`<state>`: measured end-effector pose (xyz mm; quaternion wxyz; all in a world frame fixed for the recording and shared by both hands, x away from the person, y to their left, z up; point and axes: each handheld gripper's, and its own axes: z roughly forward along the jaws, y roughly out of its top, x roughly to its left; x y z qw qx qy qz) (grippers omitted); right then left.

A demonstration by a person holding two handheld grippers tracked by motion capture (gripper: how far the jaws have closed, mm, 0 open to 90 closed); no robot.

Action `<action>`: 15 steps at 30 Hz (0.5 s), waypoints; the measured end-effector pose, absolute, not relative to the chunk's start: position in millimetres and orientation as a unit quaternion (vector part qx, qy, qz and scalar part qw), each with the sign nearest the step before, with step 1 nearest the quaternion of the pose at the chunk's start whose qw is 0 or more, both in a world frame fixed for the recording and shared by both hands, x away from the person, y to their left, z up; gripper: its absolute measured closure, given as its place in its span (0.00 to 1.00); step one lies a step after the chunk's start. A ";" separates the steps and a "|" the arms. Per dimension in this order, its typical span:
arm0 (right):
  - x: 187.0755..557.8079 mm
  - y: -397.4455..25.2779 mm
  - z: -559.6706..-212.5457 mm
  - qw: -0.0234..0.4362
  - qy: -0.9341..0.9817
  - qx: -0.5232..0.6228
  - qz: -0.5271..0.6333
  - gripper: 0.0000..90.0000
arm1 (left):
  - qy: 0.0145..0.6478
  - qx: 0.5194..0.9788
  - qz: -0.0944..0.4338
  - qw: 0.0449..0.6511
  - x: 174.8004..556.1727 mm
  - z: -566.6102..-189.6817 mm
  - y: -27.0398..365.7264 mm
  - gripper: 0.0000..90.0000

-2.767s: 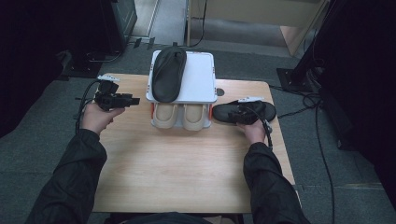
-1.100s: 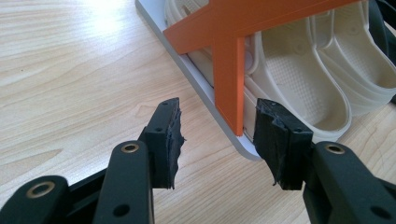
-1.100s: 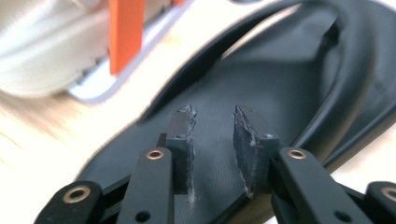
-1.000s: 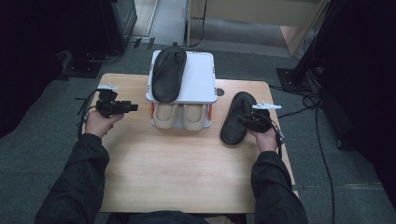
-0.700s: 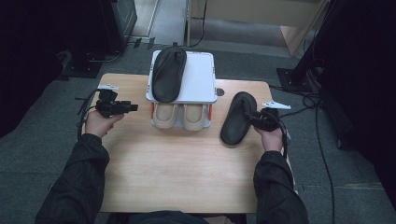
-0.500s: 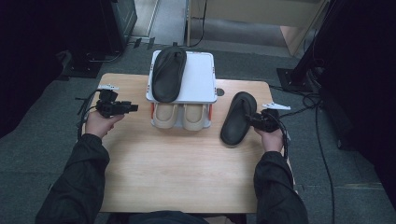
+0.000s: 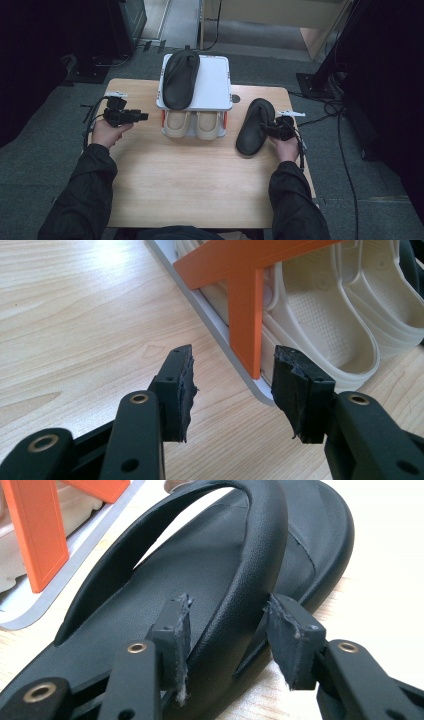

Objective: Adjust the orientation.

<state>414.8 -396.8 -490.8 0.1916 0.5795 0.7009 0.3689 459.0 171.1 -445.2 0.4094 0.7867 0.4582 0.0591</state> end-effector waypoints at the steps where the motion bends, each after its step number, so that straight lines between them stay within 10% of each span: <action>1: 415.1 -396.8 -490.5 0.192 0.702 0.579 0.368 0.60 | 0.459 0.787 0.059 0.409 458.8 -445.2 171.4 0.57; 15: 411.9 -396.7 -484.4 0.170 0.701 0.586 0.368 0.75 | 0.459 0.785 0.055 0.413 459.2 -445.6 172.6 0.57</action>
